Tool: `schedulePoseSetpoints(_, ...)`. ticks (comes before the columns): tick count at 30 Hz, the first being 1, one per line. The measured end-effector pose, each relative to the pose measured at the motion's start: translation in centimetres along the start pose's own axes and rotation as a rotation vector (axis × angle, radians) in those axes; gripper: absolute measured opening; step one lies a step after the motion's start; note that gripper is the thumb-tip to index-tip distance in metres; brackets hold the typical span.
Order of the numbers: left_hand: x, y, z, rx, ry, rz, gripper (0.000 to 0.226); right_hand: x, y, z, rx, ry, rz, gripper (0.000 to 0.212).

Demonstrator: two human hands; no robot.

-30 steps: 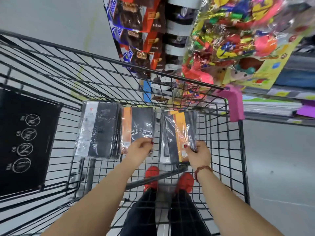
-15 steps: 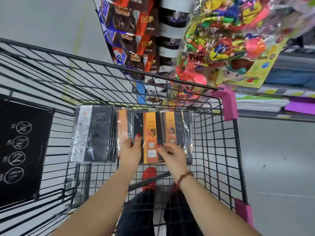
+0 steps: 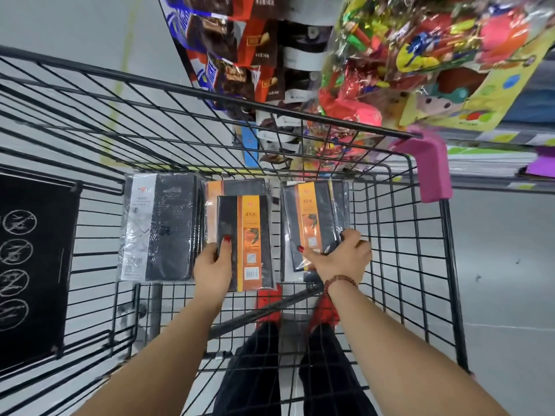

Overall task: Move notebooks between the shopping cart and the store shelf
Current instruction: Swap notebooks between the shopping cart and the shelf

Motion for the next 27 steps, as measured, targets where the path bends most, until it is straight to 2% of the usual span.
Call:
schedulePoseSetpoints(4, 0.4, -0.4, -0.7, 0.003, 0.037, -0.033, 0.045, -2.2, -0.5, 0.5, 0.04, -0.058, 0.148, 0.081)
schedulePoseSetpoints(9, 0.2, -0.5, -2.2, -0.017, 0.036, -0.044, 0.035, -3.0, 0.0, 0.5, 0.054, -0.012, 0.158, 0.045)
schedulePoseSetpoints(12, 0.0, 0.1, -2.9, -0.012, 0.024, -0.049, 0.035, -3.4, 0.8, -0.2, 0.01, -0.035, 0.274, 0.03)
schedulePoseSetpoints(15, -0.7, 1.1, -3.7, -0.021, 0.013, -0.042, 0.039, -3.0, 1.4, -1.5, 0.069, -0.042, 0.421, 0.005)
schedulePoseSetpoints(21, -3.7, 3.1, -6.7, -0.005, -0.078, -0.099, 0.034, -1.5, 5.2, -5.2, 0.147, -0.014, 0.591, 0.008)
schedulePoseSetpoints(27, -8.9, 4.2, -11.0, 0.07, -0.252, -0.118, 0.049, -1.1, 12.2, -10.3, 0.157, -0.002, 0.852, 0.013)
Point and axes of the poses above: each hand's wrist, its own z-axis towards the middle knuckle, its own y-axis out of the back of the hand, x = y × z, the point moved 9 cm from there along z, towards the middle knuckle, and after that the axes turned 2 degrees about -y, right-handed, at the moved point
